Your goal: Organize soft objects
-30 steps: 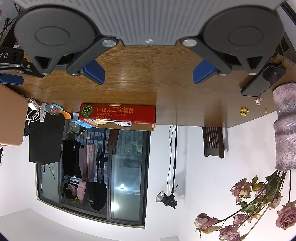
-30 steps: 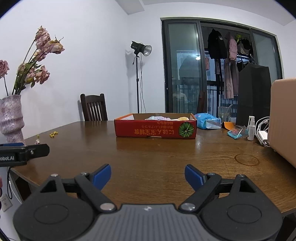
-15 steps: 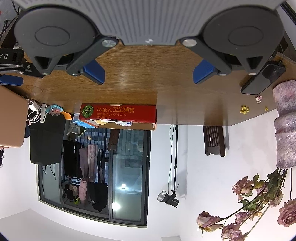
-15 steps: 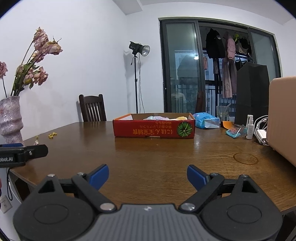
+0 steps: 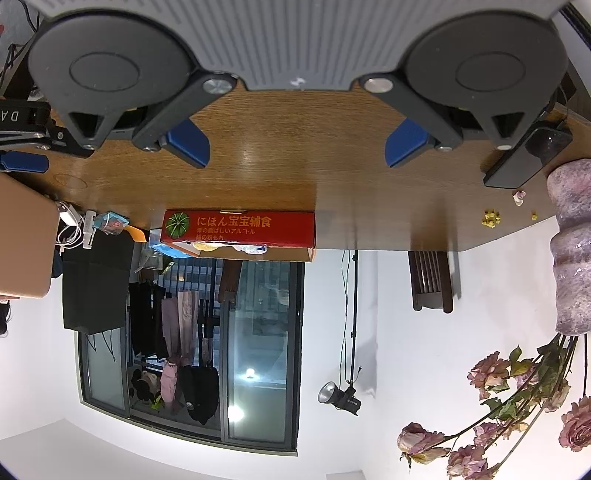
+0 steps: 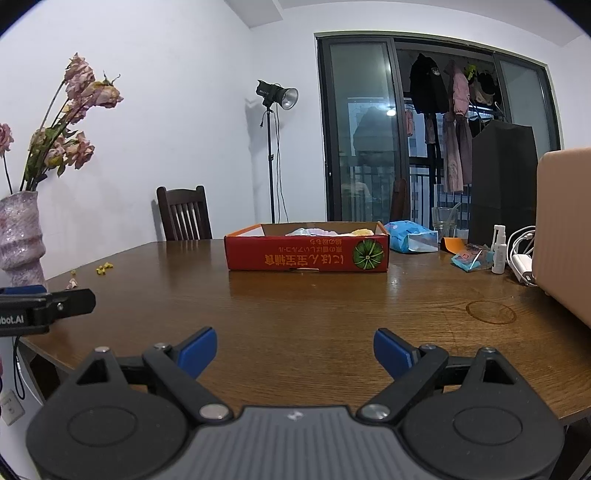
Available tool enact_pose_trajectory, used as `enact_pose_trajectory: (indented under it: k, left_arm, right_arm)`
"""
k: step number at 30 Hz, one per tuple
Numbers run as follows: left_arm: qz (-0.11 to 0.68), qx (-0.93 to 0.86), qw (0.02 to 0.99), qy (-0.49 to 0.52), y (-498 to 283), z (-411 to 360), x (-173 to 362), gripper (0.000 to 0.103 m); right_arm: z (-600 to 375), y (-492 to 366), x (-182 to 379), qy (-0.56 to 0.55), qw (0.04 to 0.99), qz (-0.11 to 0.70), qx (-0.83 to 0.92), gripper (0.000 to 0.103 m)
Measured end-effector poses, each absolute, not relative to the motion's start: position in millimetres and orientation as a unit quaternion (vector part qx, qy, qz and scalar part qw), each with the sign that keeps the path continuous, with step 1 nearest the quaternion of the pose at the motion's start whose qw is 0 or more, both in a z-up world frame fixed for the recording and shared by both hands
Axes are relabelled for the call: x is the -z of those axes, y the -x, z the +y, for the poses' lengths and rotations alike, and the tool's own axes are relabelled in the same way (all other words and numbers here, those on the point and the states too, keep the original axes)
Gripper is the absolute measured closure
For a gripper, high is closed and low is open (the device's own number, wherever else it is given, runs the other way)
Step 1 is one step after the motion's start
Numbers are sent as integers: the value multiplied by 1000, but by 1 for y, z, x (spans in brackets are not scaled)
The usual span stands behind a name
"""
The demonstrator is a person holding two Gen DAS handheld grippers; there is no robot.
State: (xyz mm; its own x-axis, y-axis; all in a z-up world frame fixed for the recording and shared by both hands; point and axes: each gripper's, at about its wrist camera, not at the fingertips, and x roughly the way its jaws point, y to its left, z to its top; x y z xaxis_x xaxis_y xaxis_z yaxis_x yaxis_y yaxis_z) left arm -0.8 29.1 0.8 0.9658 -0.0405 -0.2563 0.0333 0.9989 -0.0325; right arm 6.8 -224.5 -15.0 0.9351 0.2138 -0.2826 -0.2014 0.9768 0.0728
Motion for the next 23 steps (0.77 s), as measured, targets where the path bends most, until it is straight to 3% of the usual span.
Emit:
enact_pose_trajectory:
  k: [23]
  left_arm:
    - [126, 22, 992, 10, 1, 30, 1, 0]
  right_arm:
    - [-225, -5, 15, -22, 984, 143, -101, 11]
